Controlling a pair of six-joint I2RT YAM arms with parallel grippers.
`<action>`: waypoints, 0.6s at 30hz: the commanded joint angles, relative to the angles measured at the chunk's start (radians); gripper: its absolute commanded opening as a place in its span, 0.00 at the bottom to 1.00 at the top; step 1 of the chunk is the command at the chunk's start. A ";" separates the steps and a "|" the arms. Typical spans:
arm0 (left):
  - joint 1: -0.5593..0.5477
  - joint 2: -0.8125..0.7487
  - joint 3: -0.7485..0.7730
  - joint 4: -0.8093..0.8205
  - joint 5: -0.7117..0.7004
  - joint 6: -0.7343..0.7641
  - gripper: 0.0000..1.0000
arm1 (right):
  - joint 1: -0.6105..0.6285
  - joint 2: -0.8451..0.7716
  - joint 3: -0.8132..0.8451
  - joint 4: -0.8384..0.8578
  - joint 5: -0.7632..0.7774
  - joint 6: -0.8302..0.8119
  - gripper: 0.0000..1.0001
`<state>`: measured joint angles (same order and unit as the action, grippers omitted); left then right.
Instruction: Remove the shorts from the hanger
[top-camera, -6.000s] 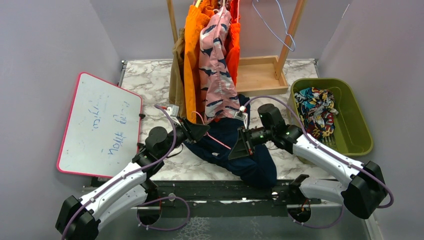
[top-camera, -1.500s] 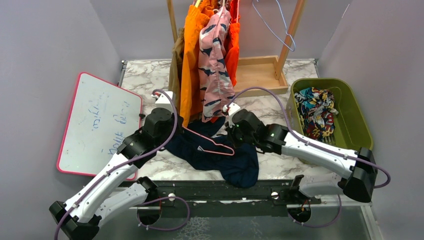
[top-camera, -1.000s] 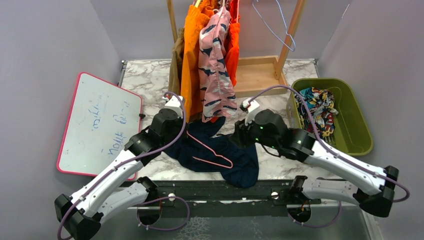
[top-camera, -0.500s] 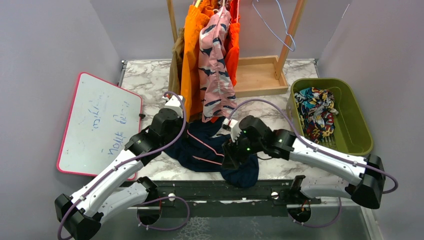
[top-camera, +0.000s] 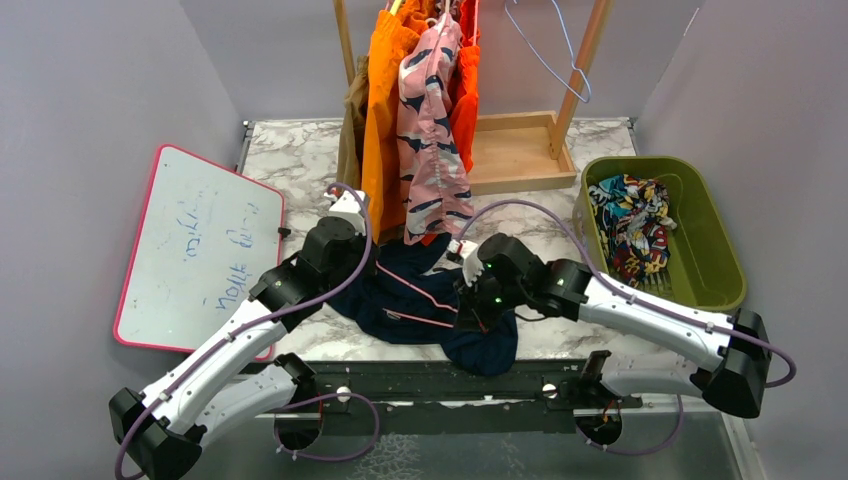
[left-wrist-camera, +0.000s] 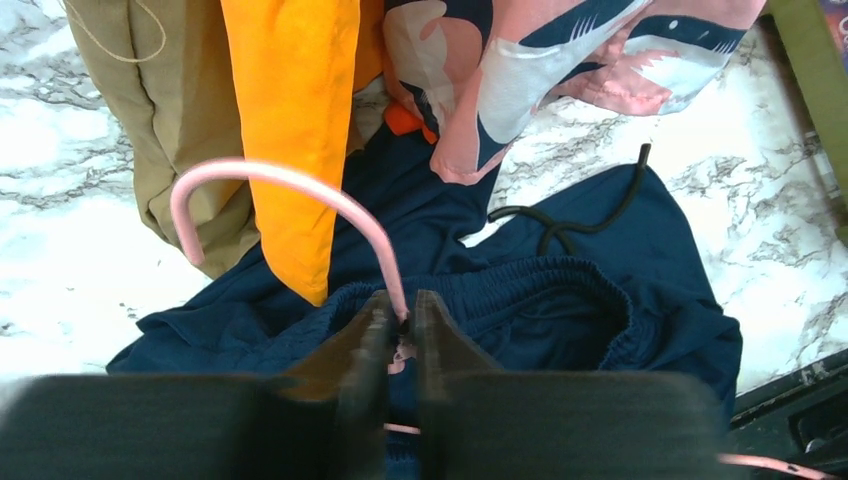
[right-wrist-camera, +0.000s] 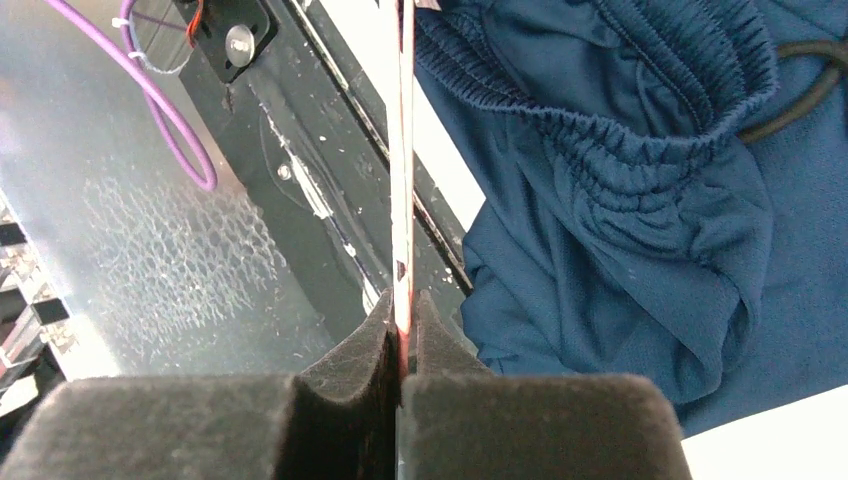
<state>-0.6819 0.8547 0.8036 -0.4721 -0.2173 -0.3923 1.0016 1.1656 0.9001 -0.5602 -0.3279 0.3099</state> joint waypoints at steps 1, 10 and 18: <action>0.003 -0.029 -0.002 0.035 0.022 -0.005 0.32 | 0.005 -0.073 -0.012 -0.017 0.093 0.016 0.01; 0.003 -0.152 -0.024 0.036 0.004 -0.024 0.87 | 0.005 -0.237 -0.046 -0.084 0.199 0.067 0.01; 0.003 -0.245 -0.089 0.033 -0.089 -0.040 0.94 | 0.005 -0.418 -0.049 -0.211 0.189 0.164 0.01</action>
<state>-0.6819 0.6353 0.7475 -0.4530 -0.2398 -0.4114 1.0023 0.8284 0.8558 -0.7063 -0.1699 0.4091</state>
